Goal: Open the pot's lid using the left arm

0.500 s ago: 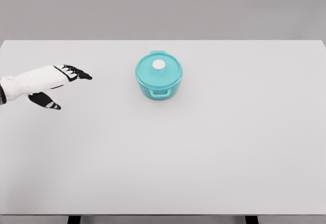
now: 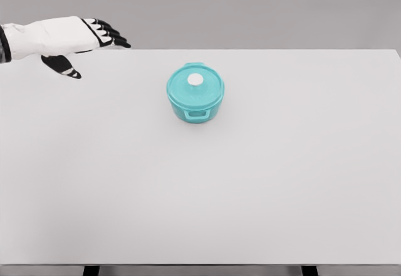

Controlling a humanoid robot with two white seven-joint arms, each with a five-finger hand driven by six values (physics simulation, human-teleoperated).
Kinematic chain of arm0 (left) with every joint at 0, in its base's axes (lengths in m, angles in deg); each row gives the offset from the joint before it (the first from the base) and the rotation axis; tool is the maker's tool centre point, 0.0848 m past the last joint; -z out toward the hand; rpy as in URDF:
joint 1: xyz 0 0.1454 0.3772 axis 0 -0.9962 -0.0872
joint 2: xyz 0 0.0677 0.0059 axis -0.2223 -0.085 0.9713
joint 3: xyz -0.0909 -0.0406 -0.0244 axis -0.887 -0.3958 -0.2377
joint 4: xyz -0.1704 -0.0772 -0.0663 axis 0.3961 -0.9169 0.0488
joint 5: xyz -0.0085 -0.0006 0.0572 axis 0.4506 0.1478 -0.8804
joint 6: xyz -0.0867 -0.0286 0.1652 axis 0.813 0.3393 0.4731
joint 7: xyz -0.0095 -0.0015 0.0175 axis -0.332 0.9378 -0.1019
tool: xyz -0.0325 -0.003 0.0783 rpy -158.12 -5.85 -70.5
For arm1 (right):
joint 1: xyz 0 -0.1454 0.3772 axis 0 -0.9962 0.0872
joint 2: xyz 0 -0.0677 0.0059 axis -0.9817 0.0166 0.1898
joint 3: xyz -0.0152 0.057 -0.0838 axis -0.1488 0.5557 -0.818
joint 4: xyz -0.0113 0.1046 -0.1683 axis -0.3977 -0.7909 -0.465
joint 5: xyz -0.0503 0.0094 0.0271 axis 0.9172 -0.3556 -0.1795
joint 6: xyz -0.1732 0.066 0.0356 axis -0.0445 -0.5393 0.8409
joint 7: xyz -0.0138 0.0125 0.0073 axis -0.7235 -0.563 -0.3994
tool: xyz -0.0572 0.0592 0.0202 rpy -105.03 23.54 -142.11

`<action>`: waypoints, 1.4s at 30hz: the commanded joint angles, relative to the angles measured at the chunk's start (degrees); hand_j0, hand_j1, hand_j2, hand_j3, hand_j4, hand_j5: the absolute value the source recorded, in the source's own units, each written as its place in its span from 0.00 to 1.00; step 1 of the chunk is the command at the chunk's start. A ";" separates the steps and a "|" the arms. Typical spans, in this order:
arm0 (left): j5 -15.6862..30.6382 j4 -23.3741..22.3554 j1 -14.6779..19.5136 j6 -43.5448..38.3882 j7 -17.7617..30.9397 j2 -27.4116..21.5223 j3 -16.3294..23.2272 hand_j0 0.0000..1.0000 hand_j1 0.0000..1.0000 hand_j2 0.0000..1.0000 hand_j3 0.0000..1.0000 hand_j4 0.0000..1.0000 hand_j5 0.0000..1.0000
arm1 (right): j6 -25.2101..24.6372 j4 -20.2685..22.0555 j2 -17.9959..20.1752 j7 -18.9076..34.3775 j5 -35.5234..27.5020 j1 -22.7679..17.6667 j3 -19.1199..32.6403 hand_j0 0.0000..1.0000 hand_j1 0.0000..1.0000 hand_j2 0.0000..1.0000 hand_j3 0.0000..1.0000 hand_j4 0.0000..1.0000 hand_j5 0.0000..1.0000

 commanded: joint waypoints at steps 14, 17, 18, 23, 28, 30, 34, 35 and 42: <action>0.65 -9.87 17.63 -0.16 -0.58 19.81 23.51 1.00 1.00 1.00 1.00 1.00 1.00 | 0.01 0.00 0.01 0.01 -0.01 0.00 0.00 1.00 1.00 1.00 1.00 1.00 1.00; 0.74 -9.79 17.45 -0.16 -0.58 20.16 23.51 1.00 1.00 1.00 1.00 1.00 1.00 | 0.01 0.00 0.01 0.01 -0.01 0.00 0.00 1.00 1.00 1.00 1.00 1.00 1.00; 0.65 -9.88 17.45 -0.16 -0.58 20.78 23.51 1.00 1.00 1.00 1.00 1.00 1.00 | 0.01 0.00 0.01 0.01 -0.01 0.00 0.00 1.00 1.00 1.00 1.00 1.00 1.00; -1.46 -13.22 17.27 -0.16 -0.58 23.41 24.57 1.00 1.00 1.00 1.00 1.00 1.00 | 0.01 0.00 0.01 0.01 -0.01 0.00 0.00 1.00 1.00 1.00 1.00 1.00 1.00; -2.60 -13.30 16.39 -0.16 -0.58 23.94 24.83 0.93 0.93 0.93 0.93 0.93 0.93 | 0.01 0.00 0.01 0.01 -0.01 0.00 0.00 1.00 1.00 1.00 1.00 1.00 1.00; -2.96 -13.30 16.31 -0.16 -0.58 23.94 24.83 0.92 0.92 0.92 0.92 0.92 0.92 | 0.01 0.00 0.01 0.01 -0.01 0.00 0.00 1.00 1.00 1.00 1.00 1.00 1.00; -3.04 -13.57 15.95 -0.16 -0.49 23.94 24.83 0.90 0.90 0.90 0.90 0.90 0.90 | 0.01 0.00 0.01 0.01 -0.01 0.00 0.00 1.00 1.00 1.00 1.00 1.00 1.00; -3.04 -13.57 15.87 -0.16 -0.58 23.94 24.83 0.89 0.89 0.89 0.89 0.89 0.89 | 0.01 0.00 0.01 0.01 -0.01 0.00 0.00 1.00 1.00 1.00 1.00 1.00 1.00; -5.50 -14.80 15.16 -0.16 -2.68 24.47 24.83 0.89 0.89 0.89 0.89 0.89 0.89 | 0.01 0.00 0.01 0.01 -0.01 0.00 0.00 1.00 1.00 1.00 1.00 1.00 1.00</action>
